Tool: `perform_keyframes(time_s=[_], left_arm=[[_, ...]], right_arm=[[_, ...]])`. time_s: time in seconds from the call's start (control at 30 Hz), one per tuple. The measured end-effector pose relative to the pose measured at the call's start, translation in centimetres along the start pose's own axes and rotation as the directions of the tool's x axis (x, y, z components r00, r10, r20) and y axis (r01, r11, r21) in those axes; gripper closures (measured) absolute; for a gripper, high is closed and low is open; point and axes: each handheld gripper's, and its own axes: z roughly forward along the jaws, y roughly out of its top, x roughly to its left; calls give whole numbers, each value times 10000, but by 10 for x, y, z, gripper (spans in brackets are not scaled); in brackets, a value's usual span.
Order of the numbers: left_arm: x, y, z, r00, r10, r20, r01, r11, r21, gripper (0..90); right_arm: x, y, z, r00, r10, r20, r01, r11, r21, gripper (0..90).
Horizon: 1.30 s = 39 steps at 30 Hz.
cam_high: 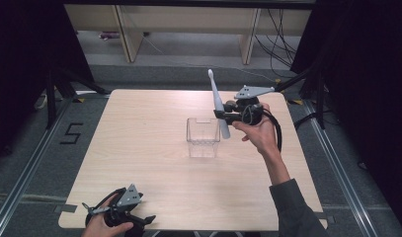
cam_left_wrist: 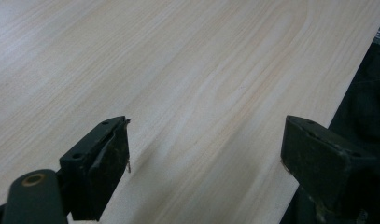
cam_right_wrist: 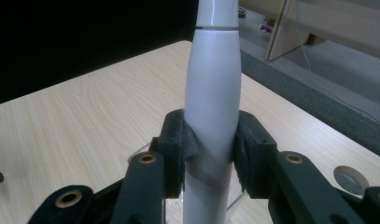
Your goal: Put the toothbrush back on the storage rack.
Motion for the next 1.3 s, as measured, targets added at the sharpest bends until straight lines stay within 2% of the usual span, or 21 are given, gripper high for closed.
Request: perform_keyframes(time_s=[0.03, 0.13, 0.17, 0.27, 0.3, 0.37, 0.4, 0.43, 0.47, 0.5, 0.53, 0.67, 0.7, 0.77, 0.87, 0.9, 0.97, 1.0, 1.1, 1.2, 1.3], left_arm=[[0, 0, 0, 10000, 1, 0, -1, 10000, -1, 148], [0, 0, 0, 10000, -61, 15, 61, 10000, 7, 148], [0, 0, 0, 10000, 40, 5, -40, 10000, 10, 148], [0, 0, -1, 10000, 8, -26, -8, 10000, -33, 148], [0, 0, -1, 10000, 6, -22, -7, 10000, -33, 148], [0, 0, -1, 10000, 29, 0, -29, 10000, -17, 147], [0, 0, -1, 10000, 68, -3, -68, 10000, 13, 148], [-1, 0, 0, 9999, -141, -1, 141, 9999, -27, 148], [-1, 0, 0, 9999, -141, -1, 141, 9999, -27, 148], [0, 0, -1, 10000, 57, 20, -57, 10000, -15, 148], [0, 0, -1, 10000, 57, 20, -57, 10000, -15, 148], [0, 0, -1, 10000, 41, 10, -41, 10000, -46, 148], [0, 0, -1, 10000, 29, 13, -29, 10000, -53, 148], [0, 0, -1, 10000, 43, 29, -43, 10000, -42, 148], [0, 0, -1, 10000, 39, 33, -39, 10000, -60, 148], [0, 0, -1, 10000, 44, 36, -44, 10000, -53, 148], [-1, 0, -1, 10000, 36, 45, -36, 10000, -44, 148], [-1, 0, -1, 10000, 30, 51, -30, 10000, -45, 148], [-1, 0, -1, 10000, 33, 64, -32, 10000, -63, 147], [-1, 0, -1, 10000, 30, 66, -30, 10000, -59, 148], [-1, 0, -1, 10000, 24, 72, -24, 10000, -58, 148]], right_arm=[[1, 1, 1, 9999, 123, -71, -123, 9999, 42, 667], [1, 3, 6, 10000, -57, -54, 56, 10000, -66, 667], [3, 5, 10, 9999, 128, -93, -129, 9999, -57, 667], [4, 7, 14, 9997, 121, -225, -120, 9999, 33, 667], [3, 8, 15, 9998, -87, -202, 87, 10000, -5, 667], [6, 9, 20, 9995, 131, -290, -129, 9999, 64, 667], [5, 10, 22, 9995, 41, -302, -40, 10000, 30, 667], [4, 10, 23, 9998, -8, -221, 9, 10000, 41, 667], [4, 10, 23, 9998, -8, -221, 9, 10000, 41, 667], [4, 11, 27, 9994, 106, -325, -107, 9999, -58, 668], [4, 11, 27, 9994, 106, -325, -107, 9999, -58, 668], [4, 12, 30, 9996, 130, -253, -127, 9998, 136, 667], [3, 13, 34, 9997, -11, -236, 15, 9999, 153, 668], [5, 13, 37, 9993, 249, -266, -245, 9996, 155, 667], [2, 13, 41, 9997, 26, -226, -22, 9998, 184, 667], [3, 13, 41, 9995, 192, -253, -184, 9993, 323, 667], [4, 12, 45, 9996, 169, -219, -165, 9997, 200, 667], [3, 12, 46, 9995, 144, -297, -134, 9993, 347, 667], [4, 10, 52, 9994, 252, -231, -241, 9985, 493, 667], [2, 7, 56, 9996, 71, -261, -58, 9987, 510, 667], [3, 5, 59, 9996, 153, -246, -137, 9979, 631, 667]])
